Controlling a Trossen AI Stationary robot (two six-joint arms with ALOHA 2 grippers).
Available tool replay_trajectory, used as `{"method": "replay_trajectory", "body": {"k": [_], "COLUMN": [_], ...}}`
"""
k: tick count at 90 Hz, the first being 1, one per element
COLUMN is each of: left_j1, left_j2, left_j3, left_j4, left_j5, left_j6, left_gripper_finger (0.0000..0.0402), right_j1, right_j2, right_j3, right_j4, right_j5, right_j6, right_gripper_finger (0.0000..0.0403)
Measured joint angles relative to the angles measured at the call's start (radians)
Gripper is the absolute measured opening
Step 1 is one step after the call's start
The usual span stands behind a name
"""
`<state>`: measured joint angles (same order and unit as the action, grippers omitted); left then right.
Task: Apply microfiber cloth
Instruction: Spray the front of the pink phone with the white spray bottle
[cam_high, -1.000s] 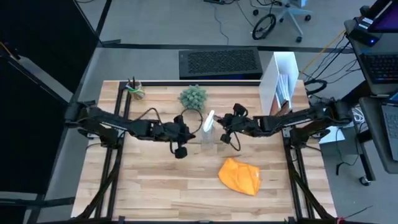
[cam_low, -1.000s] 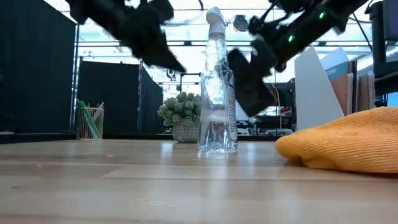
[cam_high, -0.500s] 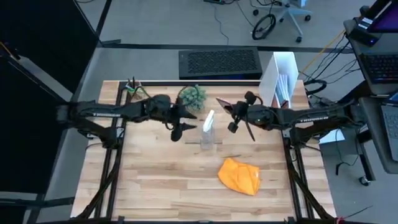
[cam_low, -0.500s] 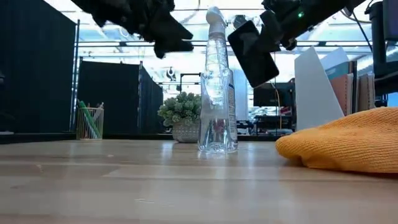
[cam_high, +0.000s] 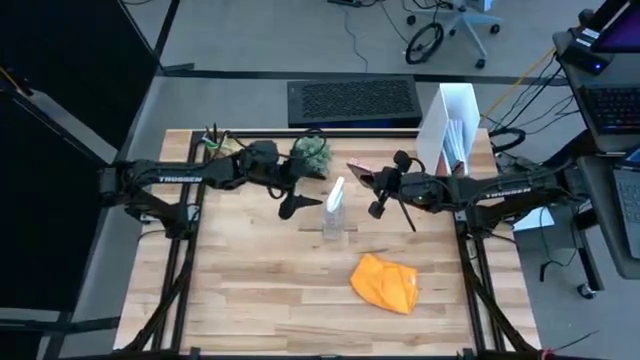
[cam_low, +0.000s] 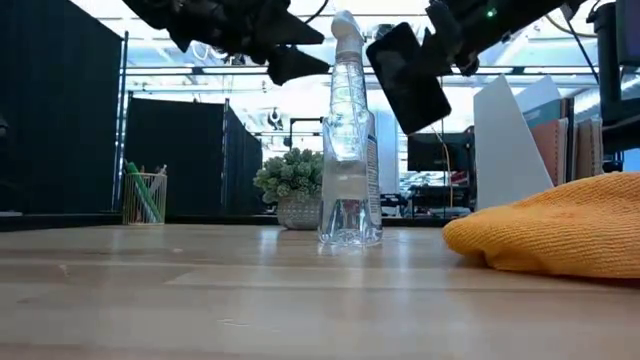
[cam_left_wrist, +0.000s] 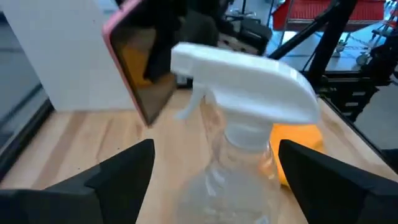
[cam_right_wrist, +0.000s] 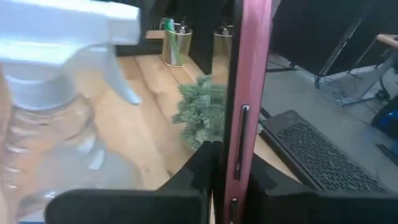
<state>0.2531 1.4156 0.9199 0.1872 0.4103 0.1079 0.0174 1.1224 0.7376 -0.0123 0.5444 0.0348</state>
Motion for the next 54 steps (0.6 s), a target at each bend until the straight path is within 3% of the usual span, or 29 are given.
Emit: {"method": "replay_trajectory", "body": {"k": [35,54], "left_j1": [0.0,0.0], "left_j2": [0.129,0.117], "left_j3": [0.0,-0.001], "left_j4": [0.243,0.149], "left_j5": [0.088,0.111], "left_j6": [0.011,-0.008], "left_gripper_finger": [0.0332,0.0332], "right_j1": [0.018,0.018], "right_j2": [0.0,0.0], "right_j3": [0.0,0.0], "right_j4": [0.034,0.015], "right_j5": [0.004,0.005], "right_j6": [0.028,0.021], "right_gripper_finger": [0.0015,0.0015]}}
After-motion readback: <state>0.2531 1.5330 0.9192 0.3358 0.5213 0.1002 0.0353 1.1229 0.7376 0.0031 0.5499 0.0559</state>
